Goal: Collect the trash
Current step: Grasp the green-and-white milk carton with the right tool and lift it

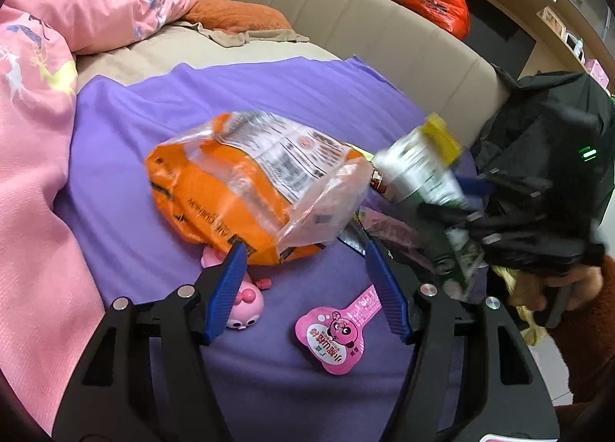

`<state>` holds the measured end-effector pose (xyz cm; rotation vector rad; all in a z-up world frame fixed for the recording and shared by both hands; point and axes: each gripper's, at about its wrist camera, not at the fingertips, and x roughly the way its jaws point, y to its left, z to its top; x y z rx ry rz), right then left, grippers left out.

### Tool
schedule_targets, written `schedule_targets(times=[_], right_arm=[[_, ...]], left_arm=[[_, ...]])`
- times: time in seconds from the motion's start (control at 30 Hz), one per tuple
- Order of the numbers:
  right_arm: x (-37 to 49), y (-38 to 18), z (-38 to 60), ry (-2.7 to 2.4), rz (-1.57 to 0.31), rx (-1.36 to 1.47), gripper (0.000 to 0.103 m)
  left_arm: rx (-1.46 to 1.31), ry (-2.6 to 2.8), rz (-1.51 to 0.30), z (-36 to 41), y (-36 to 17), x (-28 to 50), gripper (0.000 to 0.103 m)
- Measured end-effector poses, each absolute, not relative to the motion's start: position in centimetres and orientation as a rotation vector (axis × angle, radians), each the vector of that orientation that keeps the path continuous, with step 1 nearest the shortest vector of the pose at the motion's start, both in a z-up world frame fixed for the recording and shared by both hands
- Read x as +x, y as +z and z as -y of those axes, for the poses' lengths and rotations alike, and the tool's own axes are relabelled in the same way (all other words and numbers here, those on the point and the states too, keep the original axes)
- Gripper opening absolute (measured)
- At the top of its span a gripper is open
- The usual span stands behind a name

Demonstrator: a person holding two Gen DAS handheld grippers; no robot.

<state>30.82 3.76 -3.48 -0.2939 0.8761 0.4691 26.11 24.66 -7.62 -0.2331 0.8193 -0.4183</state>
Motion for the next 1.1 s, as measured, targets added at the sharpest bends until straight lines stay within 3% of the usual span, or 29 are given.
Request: schedule_targets(times=[0.43, 0.7, 0.9, 1.1], right_arm=[[24.6, 1.0, 0.0, 0.466, -0.669, -0.128, 0.050], [22.4, 0.4, 2.3, 0.545, -0.669, 0.013, 0.050], [20.1, -0.7, 5.5, 0.494, -0.654, 0.056, 0.050], [19.5, -0.6, 7.9, 0.450, -0.627, 0.072, 0.050]], left_arm=[[-0.380, -0.308, -0.720, -28.5, -6.0, 25.9, 0.061], [-0.120, -0.456, -0.810, -21.4, -6.7, 23.9, 0.064], [-0.092, -0.418, -0.949, -19.3, -9.7, 24.0, 0.064], [-0.033, -0.551, -1.018, -16.3, -9.0, 22.2, 0.064]])
